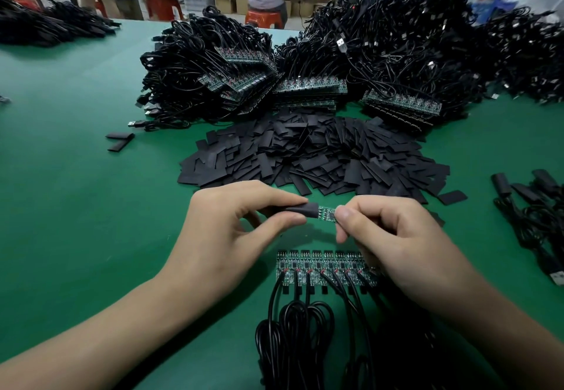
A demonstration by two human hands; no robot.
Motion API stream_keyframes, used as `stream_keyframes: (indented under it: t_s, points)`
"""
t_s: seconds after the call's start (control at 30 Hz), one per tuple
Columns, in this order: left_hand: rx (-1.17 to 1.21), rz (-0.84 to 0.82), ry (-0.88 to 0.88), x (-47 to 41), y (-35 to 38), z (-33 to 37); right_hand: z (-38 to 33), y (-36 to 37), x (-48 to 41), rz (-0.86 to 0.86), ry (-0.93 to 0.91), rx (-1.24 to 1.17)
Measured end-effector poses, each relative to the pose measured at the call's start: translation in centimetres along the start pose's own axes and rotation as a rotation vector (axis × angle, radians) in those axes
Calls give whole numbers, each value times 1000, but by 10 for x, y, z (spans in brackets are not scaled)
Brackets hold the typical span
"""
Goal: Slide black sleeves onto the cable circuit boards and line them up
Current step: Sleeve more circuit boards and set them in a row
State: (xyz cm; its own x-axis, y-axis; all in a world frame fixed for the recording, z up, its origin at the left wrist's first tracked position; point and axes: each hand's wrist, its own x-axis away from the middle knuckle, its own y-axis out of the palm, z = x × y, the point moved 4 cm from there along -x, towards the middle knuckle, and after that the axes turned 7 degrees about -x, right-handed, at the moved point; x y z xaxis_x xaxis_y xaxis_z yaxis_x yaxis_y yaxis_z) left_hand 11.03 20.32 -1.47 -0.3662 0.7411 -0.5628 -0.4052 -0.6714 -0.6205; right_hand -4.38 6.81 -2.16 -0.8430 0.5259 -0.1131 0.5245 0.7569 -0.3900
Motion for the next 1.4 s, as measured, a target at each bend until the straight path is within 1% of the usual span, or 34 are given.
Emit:
stream_keyframes:
  t_s: [0.1,0.2,0.27,0.4,0.53,0.7,0.9,1.03,1.3,1.4]
  points:
    - [-36,-27,90,-2,-1,0,2,-1,-1,-21,10,2]
    - [-59,-66,157,-3,-1,-1,4,-2,-3,-59,66,-69]
    - [-63,-67,163,-3,-1,-1,4,-2,-3,-78,80,-73]
    - [-9,-95,137,-2,2,-2,3,1,-1,-104,42,-28]
    - [-17,-145,186,0,7,3,3,7,-1,-109,25,12]
    - [-22,-86,209,1,5,5,2,13,-1,-111,4,-35]
    - [-45,-12,180,0,1,7,0,5,-3,-91,38,-217]
    - [-52,7,196,2,0,8,0,5,-2,-115,44,-208]
    - [-68,-14,234,4,3,9,0,9,-2,-122,31,-193]
    - [-63,7,252,5,2,10,-1,8,-2,-156,36,-199]
